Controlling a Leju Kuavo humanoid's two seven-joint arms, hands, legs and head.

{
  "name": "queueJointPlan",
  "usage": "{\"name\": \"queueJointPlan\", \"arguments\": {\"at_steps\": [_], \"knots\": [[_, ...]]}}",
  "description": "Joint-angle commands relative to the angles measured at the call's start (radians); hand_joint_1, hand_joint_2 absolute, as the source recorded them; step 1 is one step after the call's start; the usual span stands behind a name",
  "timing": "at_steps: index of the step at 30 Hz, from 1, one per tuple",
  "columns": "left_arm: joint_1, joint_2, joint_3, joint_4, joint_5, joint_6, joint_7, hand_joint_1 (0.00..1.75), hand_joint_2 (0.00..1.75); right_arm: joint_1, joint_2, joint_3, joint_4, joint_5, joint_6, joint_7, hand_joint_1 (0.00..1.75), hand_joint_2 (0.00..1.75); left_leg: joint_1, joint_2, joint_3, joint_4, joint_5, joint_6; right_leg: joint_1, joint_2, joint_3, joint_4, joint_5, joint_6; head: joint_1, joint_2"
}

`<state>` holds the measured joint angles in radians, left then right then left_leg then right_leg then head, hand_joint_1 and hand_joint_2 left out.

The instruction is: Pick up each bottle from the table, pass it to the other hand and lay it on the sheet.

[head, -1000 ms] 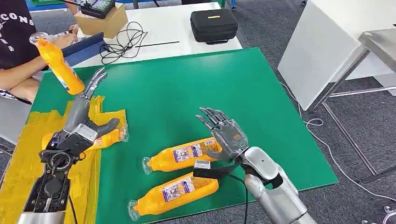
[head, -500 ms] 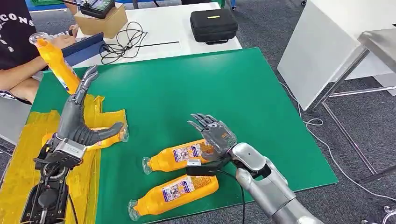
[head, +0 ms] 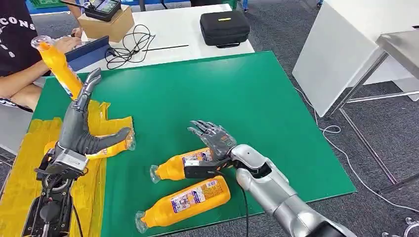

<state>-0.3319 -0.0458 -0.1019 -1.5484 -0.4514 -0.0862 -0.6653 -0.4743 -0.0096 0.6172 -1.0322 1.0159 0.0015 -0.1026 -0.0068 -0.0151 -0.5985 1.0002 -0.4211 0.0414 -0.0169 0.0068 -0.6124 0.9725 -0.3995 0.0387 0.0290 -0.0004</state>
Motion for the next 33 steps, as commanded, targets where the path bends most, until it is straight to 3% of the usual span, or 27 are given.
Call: {"name": "queueJointPlan", "arguments": {"at_steps": [1,8,11,12,17,19,21,23,28,33], "knots": [[-0.039,0.009,-0.034,0.035,0.016,0.000,0.018,0.00,1.75,-0.060,0.021,0.070,0.233,-0.003,0.034,0.036,0.00,1.75,0.001,0.000,0.002,0.000,0.000,-0.002,0.001,-0.001,0.003,-0.001,0.001,-0.002,0.000,0.000],[-0.018,0.014,-0.030,0.035,0.027,0.004,0.019,0.00,1.75,-0.038,0.008,0.080,0.227,-0.008,0.040,0.033,0.00,1.75,0.002,0.002,0.006,-0.001,0.002,-0.006,0.003,0.000,0.006,-0.003,0.003,-0.006,0.000,0.000],[0.010,0.013,-0.018,0.016,0.027,0.009,0.019,0.00,1.75,0.001,-0.005,0.054,0.120,-0.018,-0.034,0.035,0.00,1.75,0.003,0.003,0.008,-0.002,0.002,-0.006,0.004,0.001,0.008,-0.003,0.004,-0.006,0.000,0.000],[0.022,0.009,-0.007,0.007,0.020,0.017,0.020,0.00,1.75,0.033,-0.008,0.022,0.034,-0.009,-0.141,0.043,0.00,1.75,0.002,0.004,0.009,-0.002,0.002,-0.005,0.003,0.001,0.008,-0.002,0.004,-0.007,0.000,0.000],[0.034,0.009,0.000,-0.003,0.020,0.016,0.022,0.00,1.75,0.053,-0.022,0.020,-0.056,-0.005,-0.102,0.072,0.00,1.75,0.002,0.003,0.006,0.000,0.002,-0.006,0.003,0.001,0.005,-0.001,0.004,-0.007,0.000,0.000],[0.036,0.007,0.006,-0.003,0.015,0.019,0.022,0.00,1.75,0.085,-0.025,-0.012,-0.129,-0.009,-0.225,0.029,0.00,1.75,0.002,0.004,0.004,0.000,0.003,-0.005,0.003,0.002,0.004,-0.001,0.004,-0.006,0.000,0.000],[0.048,0.008,0.020,-0.001,0.010,0.027,0.020,0.00,1.75,0.143,-0.066,-0.030,-0.326,-0.038,-0.212,0.019,0.00,1.75,0.002,0.003,0.004,0.000,0.003,-0.005,0.003,0.001,0.004,0.000,0.003,-0.006,0.000,0.000],[0.051,0.012,0.027,0.003,0.009,0.030,0.012,0.00,1.75,0.167,-0.088,-0.038,-0.412,-0.052,-0.173,0.025,0.00,1.75,0.002,0.002,0.002,0.001,0.002,-0.006,0.003,0.000,0.003,0.001,0.002,-0.006,0.000,0.000],[0.053,0.010,0.042,0.006,0.009,0.031,0.012,0.00,1.75,0.189,-0.098,-0.044,-0.467,-0.078,-0.185,-0.009,0.00,1.75,0.001,0.002,-0.003,0.000,0.003,-0.005,0.002,0.002,-0.002,0.000,0.003,-0.006,0.000,0.000],[0.052,0.004,0.070,0.001,0.009,0.013,0.010,0.00,1.75,0.199,-0.129,-0.037,-0.530,-0.090,-0.095,0.017,0.00,1.75,0.002,0.002,-0.004,0.001,0.001,-0.006,0.002,0.002,-0.003,0.001,0.002,-0.006,0.000,0.000]]}}
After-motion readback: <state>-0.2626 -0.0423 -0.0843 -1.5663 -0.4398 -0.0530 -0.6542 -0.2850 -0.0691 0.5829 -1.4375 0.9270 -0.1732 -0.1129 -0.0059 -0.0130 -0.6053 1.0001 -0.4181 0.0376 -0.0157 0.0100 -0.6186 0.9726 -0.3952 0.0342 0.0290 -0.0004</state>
